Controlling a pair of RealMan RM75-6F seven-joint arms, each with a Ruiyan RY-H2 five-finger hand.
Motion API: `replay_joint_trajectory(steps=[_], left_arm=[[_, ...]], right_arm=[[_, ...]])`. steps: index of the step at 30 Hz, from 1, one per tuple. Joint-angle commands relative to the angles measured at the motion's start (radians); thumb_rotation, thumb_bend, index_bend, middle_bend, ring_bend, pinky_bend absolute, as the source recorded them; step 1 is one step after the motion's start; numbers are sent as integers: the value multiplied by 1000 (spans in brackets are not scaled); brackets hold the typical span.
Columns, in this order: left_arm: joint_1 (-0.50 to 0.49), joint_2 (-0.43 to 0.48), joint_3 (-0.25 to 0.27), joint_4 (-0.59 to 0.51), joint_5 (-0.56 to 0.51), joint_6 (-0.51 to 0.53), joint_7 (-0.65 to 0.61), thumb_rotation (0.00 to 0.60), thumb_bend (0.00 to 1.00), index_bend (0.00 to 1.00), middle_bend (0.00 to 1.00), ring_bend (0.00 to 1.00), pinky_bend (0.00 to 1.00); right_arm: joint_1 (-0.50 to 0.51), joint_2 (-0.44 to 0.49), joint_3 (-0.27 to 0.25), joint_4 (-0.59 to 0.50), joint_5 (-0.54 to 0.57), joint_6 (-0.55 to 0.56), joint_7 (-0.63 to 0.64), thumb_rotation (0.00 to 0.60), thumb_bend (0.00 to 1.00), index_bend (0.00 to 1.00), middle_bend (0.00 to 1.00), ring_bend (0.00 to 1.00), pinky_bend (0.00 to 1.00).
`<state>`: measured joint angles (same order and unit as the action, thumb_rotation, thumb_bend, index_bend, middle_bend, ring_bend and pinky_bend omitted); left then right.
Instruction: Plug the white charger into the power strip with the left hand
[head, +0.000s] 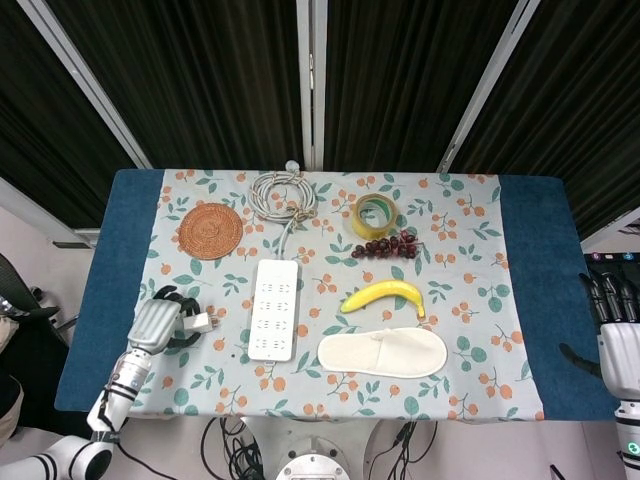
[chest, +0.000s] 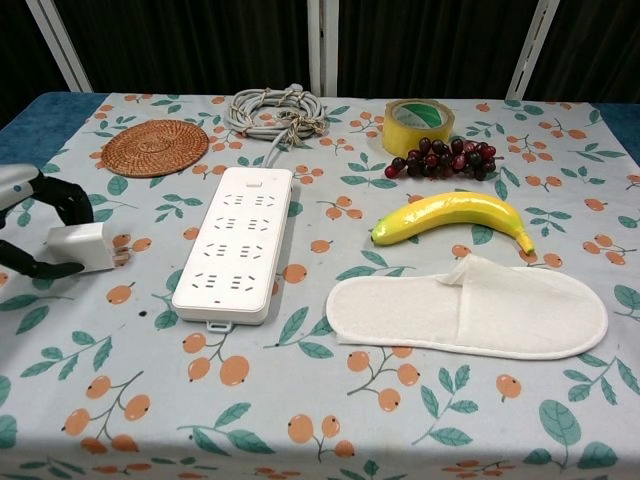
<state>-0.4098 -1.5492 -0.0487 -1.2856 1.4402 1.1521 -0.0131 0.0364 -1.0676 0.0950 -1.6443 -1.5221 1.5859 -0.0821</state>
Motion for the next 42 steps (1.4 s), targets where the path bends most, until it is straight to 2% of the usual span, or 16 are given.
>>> replay_joint_trajectory(steps=[1, 7, 10, 13, 17, 23, 27, 32, 38, 42], left_arm=[[-21, 53, 3, -34, 17, -18, 56, 600, 324, 554, 614, 412, 224], [-88, 211, -18, -203, 1, -90, 316, 600, 367, 564, 628, 420, 221], [-139, 283, -30, -303, -69, -181, 501, 600, 373, 563, 628, 420, 221], [-194, 320, -46, -380, -178, -257, 672, 600, 378, 560, 625, 419, 222], [-281, 338, -46, -455, -410, -316, 917, 600, 408, 550, 616, 419, 209], [-436, 310, 7, -532, -761, -263, 1226, 600, 448, 519, 595, 417, 179], [-530, 269, 35, -550, -948, -207, 1339, 600, 448, 480, 586, 417, 170], [-620, 222, 59, -542, -1100, -156, 1405, 600, 446, 453, 573, 411, 163], [-674, 178, 88, -526, -1159, -115, 1421, 600, 434, 419, 550, 388, 157], [-692, 158, 98, -524, -1159, -89, 1410, 600, 419, 383, 526, 362, 151]], right_arm=[[-1, 1, 0, -1, -2, 4, 0, 600, 13, 0, 58, 0, 0], [-4, -1, -1, 1, -11, 11, 3, 600, 13, 0, 59, 0, 0], [-5, -4, -2, 4, -13, 12, 6, 600, 13, 0, 59, 0, 0], [-6, -8, -3, 10, -12, 11, 11, 600, 13, 0, 59, 0, 0], [-6, -12, -3, 21, -7, 7, 21, 600, 13, 0, 59, 0, 0], [-3, -17, -1, 36, 0, -1, 36, 600, 13, 0, 59, 0, 0], [-1, -20, -1, 45, 6, -10, 45, 600, 13, 0, 59, 0, 0], [-4, -22, 0, 54, 11, -10, 56, 600, 13, 0, 59, 0, 0], [-10, -24, -1, 63, 16, -5, 66, 600, 14, 0, 59, 0, 0], [-12, -26, -1, 68, 20, -6, 70, 600, 15, 0, 59, 0, 0]])
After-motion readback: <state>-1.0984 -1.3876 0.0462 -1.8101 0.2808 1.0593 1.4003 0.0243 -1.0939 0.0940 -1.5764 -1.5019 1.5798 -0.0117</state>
